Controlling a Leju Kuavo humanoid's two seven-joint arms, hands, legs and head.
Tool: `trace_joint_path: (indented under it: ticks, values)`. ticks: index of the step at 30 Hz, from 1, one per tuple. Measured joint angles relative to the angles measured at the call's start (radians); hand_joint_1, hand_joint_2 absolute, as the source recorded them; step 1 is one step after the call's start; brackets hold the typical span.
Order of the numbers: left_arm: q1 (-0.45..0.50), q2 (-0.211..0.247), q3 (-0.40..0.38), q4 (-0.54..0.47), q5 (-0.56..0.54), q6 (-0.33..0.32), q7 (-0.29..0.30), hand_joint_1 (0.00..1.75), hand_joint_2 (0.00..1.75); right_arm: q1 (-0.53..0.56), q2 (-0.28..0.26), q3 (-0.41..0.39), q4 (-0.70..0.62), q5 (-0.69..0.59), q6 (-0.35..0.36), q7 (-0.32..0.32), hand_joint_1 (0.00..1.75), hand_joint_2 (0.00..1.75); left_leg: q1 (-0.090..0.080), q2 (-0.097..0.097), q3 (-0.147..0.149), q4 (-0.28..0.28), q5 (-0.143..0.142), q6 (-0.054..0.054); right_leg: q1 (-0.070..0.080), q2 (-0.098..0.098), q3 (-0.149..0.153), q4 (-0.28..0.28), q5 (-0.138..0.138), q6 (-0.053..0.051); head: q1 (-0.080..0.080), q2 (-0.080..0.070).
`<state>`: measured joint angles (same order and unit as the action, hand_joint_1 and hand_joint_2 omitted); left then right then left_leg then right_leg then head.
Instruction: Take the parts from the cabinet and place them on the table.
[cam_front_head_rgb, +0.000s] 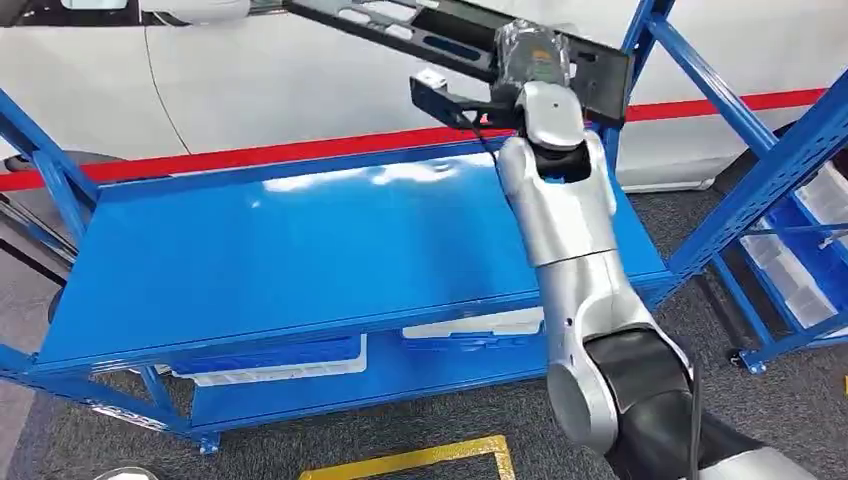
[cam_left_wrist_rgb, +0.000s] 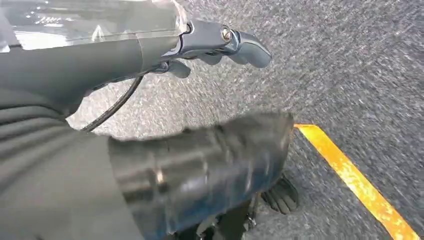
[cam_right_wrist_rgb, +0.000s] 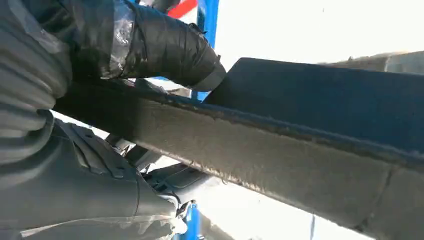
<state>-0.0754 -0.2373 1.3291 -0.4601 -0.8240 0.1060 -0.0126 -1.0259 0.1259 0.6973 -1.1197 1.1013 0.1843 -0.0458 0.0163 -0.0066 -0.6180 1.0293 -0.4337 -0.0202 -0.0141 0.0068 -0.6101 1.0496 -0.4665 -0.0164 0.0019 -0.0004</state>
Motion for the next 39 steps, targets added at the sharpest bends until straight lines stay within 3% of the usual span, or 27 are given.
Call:
trace_joint_path:
  ticks: [5,18,39]
  values:
    - [0.001,0.0,0.01,0.001,0.029,0.0,-0.051,0.0,1.75,-0.069,-0.042,-0.051,-0.075,-0.001,0.019,-0.005,1.75,1.75,0.0,-0.001,0.0,0.0,0.0,0.0,0.0,-0.001,0.0,0.0,0.0,0.0,0.0,0.0]
    - [-0.001,0.012,0.024,0.012,0.043,0.022,-0.08,0.0,1.75,-0.103,-0.113,-0.086,-0.159,-0.006,0.031,-0.015,1.75,1.75,0.0,0.0,0.001,0.0,0.0,0.0,0.0,0.0,0.0,0.0,0.0,0.0,0.0,0.0]
    - [-0.005,0.063,0.023,0.099,0.013,0.036,-0.119,0.0,1.75,-0.079,-0.141,-0.085,-0.196,-0.037,0.044,-0.059,1.75,1.75,0.0,0.0,0.0,-0.001,0.0,0.0,0.0,0.0,0.0,0.0,0.0,0.0,0.0,0.0]
